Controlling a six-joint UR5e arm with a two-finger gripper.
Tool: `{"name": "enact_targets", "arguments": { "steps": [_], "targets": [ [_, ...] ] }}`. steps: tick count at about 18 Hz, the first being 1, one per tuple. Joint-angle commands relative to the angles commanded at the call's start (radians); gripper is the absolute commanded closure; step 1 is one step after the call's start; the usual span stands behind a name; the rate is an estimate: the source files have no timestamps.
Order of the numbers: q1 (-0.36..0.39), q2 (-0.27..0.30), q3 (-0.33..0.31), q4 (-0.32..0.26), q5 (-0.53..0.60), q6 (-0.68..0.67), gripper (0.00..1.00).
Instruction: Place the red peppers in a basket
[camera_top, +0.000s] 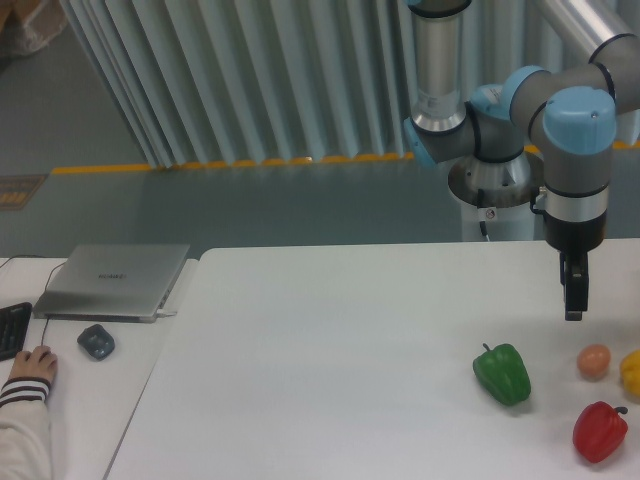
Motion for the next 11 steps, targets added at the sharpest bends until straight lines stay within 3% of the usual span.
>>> {"name": "enact_targets", "arguments": {
  "steps": [5, 11],
  "targets": [
    [0.002, 0.003, 0.005, -0.002, 0.002, -0.003, 0.0],
    [0.023, 0.008, -0.015, -0.005, 0.008, -0.107, 0.0]
  ]
}}
